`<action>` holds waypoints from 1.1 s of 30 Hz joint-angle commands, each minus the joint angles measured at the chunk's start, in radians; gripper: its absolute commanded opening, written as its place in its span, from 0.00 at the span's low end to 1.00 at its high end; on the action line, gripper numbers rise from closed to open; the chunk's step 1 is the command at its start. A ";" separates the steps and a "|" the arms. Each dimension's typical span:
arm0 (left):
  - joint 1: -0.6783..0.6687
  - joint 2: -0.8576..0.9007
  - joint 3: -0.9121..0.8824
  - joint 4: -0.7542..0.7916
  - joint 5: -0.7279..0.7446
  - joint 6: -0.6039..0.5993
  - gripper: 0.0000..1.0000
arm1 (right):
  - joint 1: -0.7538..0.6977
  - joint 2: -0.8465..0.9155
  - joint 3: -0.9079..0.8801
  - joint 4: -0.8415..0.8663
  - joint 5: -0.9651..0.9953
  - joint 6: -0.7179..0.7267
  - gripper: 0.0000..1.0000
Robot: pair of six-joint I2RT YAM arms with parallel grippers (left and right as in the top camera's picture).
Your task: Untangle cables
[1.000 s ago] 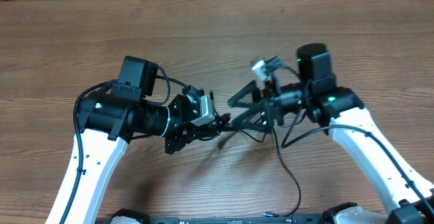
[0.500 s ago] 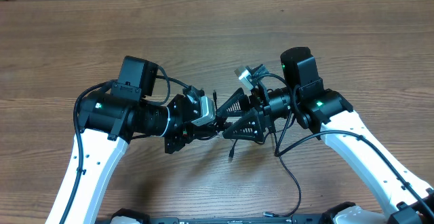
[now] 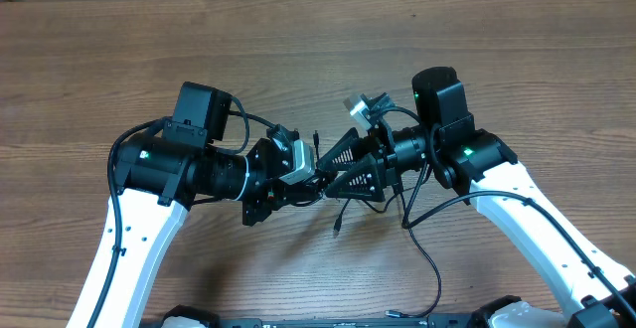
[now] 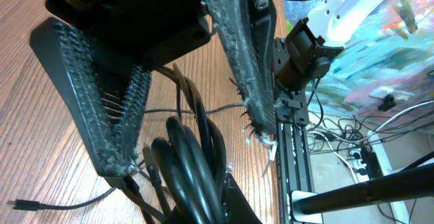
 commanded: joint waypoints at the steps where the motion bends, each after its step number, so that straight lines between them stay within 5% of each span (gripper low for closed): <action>1: -0.003 -0.005 0.014 -0.002 0.068 0.013 0.04 | 0.004 -0.026 -0.003 0.024 -0.016 -0.009 0.67; 16: -0.016 0.084 0.014 0.005 0.158 0.012 0.05 | 0.004 -0.026 -0.003 0.044 -0.012 -0.009 0.18; 22: -0.016 0.087 0.014 0.003 0.157 0.011 0.27 | 0.003 -0.026 -0.003 0.044 -0.012 -0.009 0.04; 23: -0.016 0.086 0.015 0.001 0.158 0.011 0.48 | 0.003 -0.026 -0.003 0.044 -0.012 -0.008 0.04; 25: -0.014 0.085 0.015 -0.001 0.156 -0.018 0.68 | 0.003 -0.026 -0.003 0.043 -0.003 -0.001 0.04; 27: -0.012 0.079 0.015 -0.002 0.152 -0.037 1.00 | 0.003 -0.026 -0.003 0.038 0.009 0.002 0.04; 33: 0.003 0.012 0.017 -0.002 0.133 -0.071 1.00 | -0.023 -0.026 -0.003 0.029 0.013 0.020 0.04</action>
